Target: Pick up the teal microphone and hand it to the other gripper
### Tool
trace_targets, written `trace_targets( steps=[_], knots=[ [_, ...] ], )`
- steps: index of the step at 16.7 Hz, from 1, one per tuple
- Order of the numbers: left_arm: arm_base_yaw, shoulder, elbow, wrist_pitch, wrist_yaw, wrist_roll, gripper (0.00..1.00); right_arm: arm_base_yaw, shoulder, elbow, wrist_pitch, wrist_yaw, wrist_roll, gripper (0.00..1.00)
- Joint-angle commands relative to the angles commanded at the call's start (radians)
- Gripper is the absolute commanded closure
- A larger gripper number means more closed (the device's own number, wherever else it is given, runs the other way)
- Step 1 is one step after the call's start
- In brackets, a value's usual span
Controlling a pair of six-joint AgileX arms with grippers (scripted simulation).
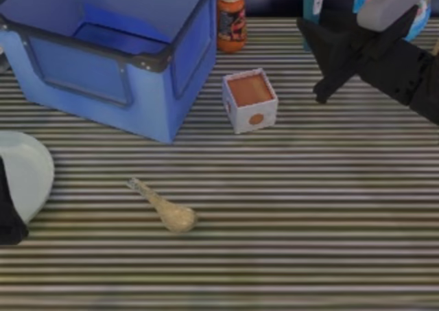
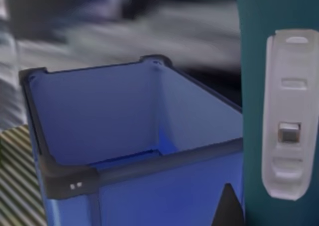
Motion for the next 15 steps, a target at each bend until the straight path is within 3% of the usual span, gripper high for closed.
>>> trace_targets(
  steps=[2, 4, 11, 13, 15],
  knots=[
    [0.0, 0.0, 0.0, 0.0, 0.0, 0.0, 0.0, 0.008, 0.003, 0.004, -0.001, 0.004, 0.003, 1.0],
    [0.0, 0.0, 0.0, 0.0, 0.0, 0.0, 0.0, 0.042, -0.002, 0.0, 0.013, 0.039, 0.008, 1.0],
    [0.0, 0.0, 0.0, 0.0, 0.0, 0.0, 0.0, 0.28, -0.053, -0.038, 0.102, 0.272, 0.042, 1.0],
    [0.0, 0.0, 0.0, 0.0, 0.0, 0.0, 0.0, 0.306, -0.061, -0.043, 0.113, 0.297, 0.045, 1.0],
    [0.0, 0.0, 0.0, 0.0, 0.0, 0.0, 0.0, 0.307, -0.061, -0.043, 0.113, 0.297, 0.045, 1.0]
  ],
)
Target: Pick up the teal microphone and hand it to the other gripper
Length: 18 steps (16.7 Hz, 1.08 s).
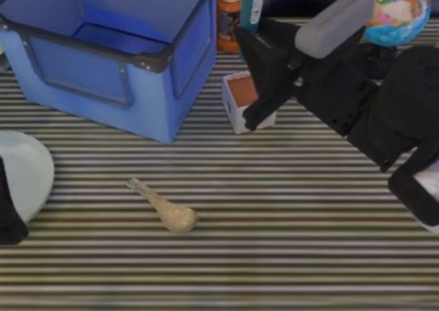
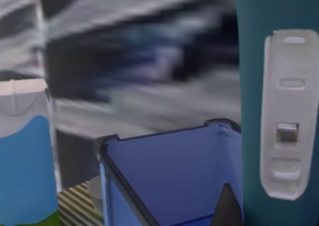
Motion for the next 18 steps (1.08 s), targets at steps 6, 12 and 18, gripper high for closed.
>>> trace_targets(
  steps=[6, 12, 18],
  knots=[
    [0.0, 0.0, 0.0, 0.0, 0.0, 0.0, 0.0, 0.0, 0.0, 0.0, 0.0, 0.0, 0.0, 1.0],
    [-0.039, 0.111, 0.08, 0.046, 0.09, 0.011, 0.0, 0.0, 0.0, 0.0, 0.0, 0.0, 0.0, 1.0],
    [-0.138, 0.536, 0.341, 0.198, 0.357, 0.048, 0.0, 0.0, 0.0, 0.0, 0.0, 0.0, 0.0, 1.0]
  ],
)
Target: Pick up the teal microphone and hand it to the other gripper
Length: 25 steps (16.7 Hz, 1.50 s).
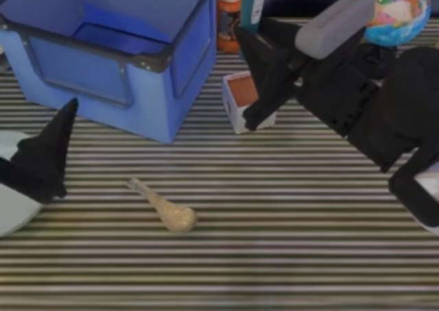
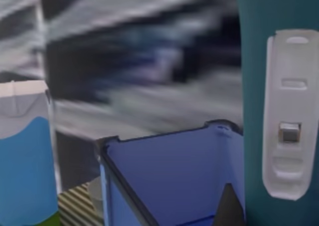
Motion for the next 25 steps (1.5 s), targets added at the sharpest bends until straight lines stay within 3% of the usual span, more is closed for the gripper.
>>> trace_targets(
  steps=[6, 11, 19, 25],
  knots=[
    [-0.105, 0.477, 0.283, 0.167, 0.282, 0.044, 0.0, 0.0, 0.0, 0.0, 0.0, 0.0, 0.0, 1.0],
    [-0.157, 0.701, 0.411, 0.241, 0.418, 0.063, 0.0, 0.0, 0.0, 0.0, 0.0, 0.0, 0.0, 1.0],
    [-0.169, 0.731, 0.431, 0.249, 0.418, 0.063, 0.0, 0.0, 0.0, 0.0, 0.0, 0.0, 0.0, 1.0],
    [-0.303, 0.936, 0.594, 0.299, 0.291, 0.057, 0.0, 0.0, 0.0, 0.0, 0.0, 0.0, 0.0, 1.0]
  ],
)
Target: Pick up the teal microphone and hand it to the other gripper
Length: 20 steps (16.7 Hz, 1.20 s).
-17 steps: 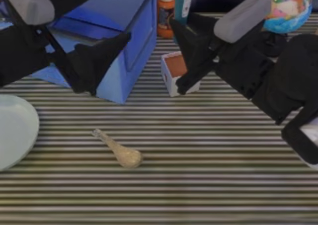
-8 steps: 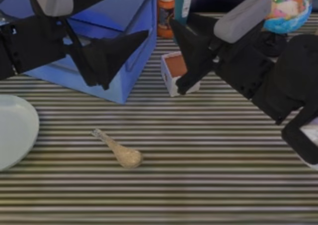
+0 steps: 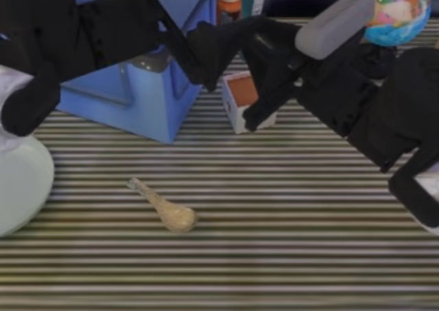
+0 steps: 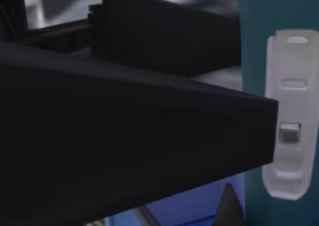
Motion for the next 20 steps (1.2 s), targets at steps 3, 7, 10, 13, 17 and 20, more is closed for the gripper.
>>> trace_targets(
  steps=[3, 7, 10, 13, 17, 20],
  knots=[
    [-0.061, 0.087, 0.069, 0.02, -0.06, -0.003, 0.0, 0.0, 0.0, 0.0, 0.0, 0.0, 0.0, 1.0],
    [-0.073, 0.102, 0.082, 0.023, -0.072, -0.003, 0.0, 0.0, 0.0, 0.0, 0.0, 0.0, 0.0, 1.0],
    [-0.073, 0.102, 0.082, 0.023, -0.072, -0.003, 0.15, 0.0, 0.0, 0.0, 0.0, 0.0, 0.0, 1.0],
    [-0.073, 0.102, 0.082, 0.023, -0.072, -0.003, 0.38, 0.0, 0.0, 0.0, 0.0, 0.0, 0.0, 1.0],
    [-0.073, 0.102, 0.082, 0.023, -0.072, -0.003, 0.68, 0.0, 0.0, 0.0, 0.0, 0.0, 0.0, 1.0],
    [-0.073, 0.102, 0.082, 0.023, -0.072, -0.003, 0.9, 0.0, 0.0, 0.0, 0.0, 0.0, 0.0, 1.0]
  ],
)
